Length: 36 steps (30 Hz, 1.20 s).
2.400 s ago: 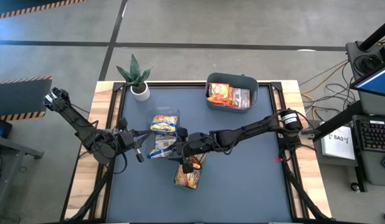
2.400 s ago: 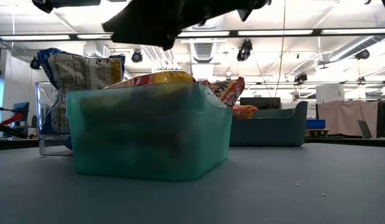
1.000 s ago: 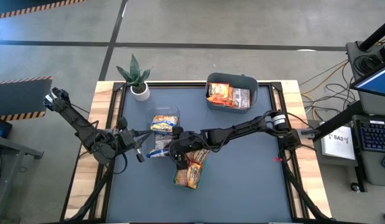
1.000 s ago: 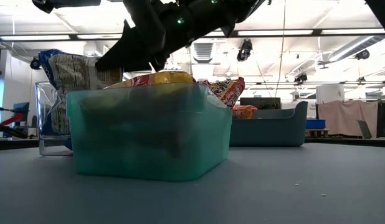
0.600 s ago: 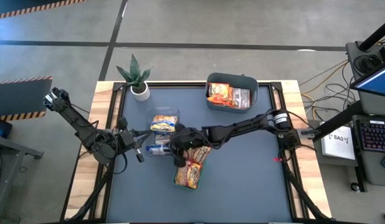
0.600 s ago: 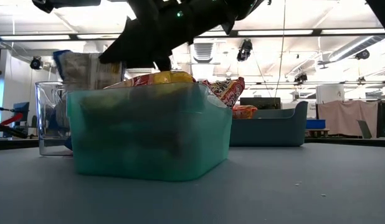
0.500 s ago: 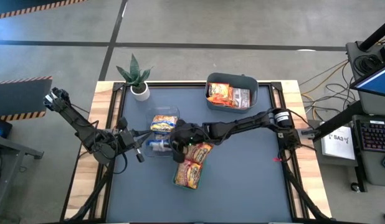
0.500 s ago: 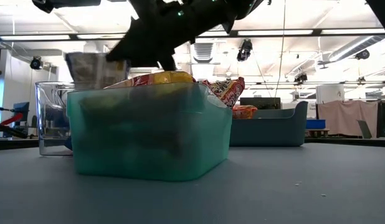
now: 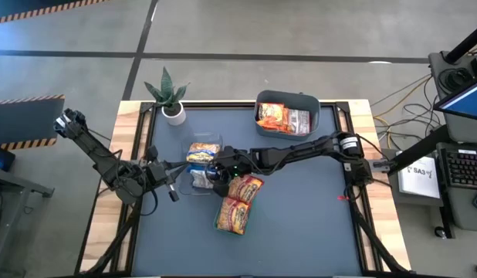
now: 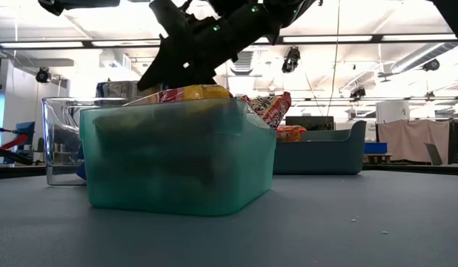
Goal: Sort Maruchan noodles
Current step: Put the blue noodle pack into the transparent bin, then return to Home Position
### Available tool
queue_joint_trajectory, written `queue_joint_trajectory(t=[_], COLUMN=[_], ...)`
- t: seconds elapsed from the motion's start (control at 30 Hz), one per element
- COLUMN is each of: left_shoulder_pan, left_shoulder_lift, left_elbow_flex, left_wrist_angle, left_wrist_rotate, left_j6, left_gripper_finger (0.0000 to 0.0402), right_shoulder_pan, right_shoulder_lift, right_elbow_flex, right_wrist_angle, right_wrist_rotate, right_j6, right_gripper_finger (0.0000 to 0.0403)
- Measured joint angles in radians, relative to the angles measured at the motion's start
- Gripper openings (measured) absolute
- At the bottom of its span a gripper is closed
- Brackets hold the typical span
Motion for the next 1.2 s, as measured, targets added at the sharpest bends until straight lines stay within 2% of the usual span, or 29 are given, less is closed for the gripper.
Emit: queue_joint_trajectory(t=[0.23, 0.5, 0.67, 0.93, 1.07, 1.2], left_shoulder_pan=[0.0, -0.003, -0.002, 0.0, 0.002, 0.003], left_shoulder_lift=[0.0, 0.0, 0.0, 0.006, 0.029, 0.071], left_elbow_flex=[0.0, -0.018, -0.046, -0.067, -0.07, -0.076], left_wrist_angle=[0.0, -0.001, -0.001, 0.001, 0.001, 0.0], left_wrist_rotate=[0.0, 0.006, 0.006, -0.001, 0.0, 0.003], left_j6=[0.0, -0.01, -0.027, -0.098, -0.16, -0.23], left_gripper_finger=[0.0006, 0.0006, 0.0006, 0.0006, 0.0005, 0.0001], right_shoulder_pan=[-0.028, -0.003, 0.02, 0.027, 0.026, 0.021], right_shoulder_lift=[-0.037, -0.203, -0.333, -0.56, -0.642, -0.724], right_elbow_flex=[0.002, -0.091, -0.276, -0.669, -0.809, -0.91], right_wrist_angle=[-0.072, -0.128, -0.033, 0.321, 0.472, 0.534], right_wrist_rotate=[0.002, 0.087, 0.088, 0.075, 0.07, 0.069], right_j6=[-0.047, -0.203, -0.253, -0.31, -0.371, -0.384], right_gripper_finger=[0.0224, 0.0264, 0.0266, 0.0251, 0.0244, 0.0237])
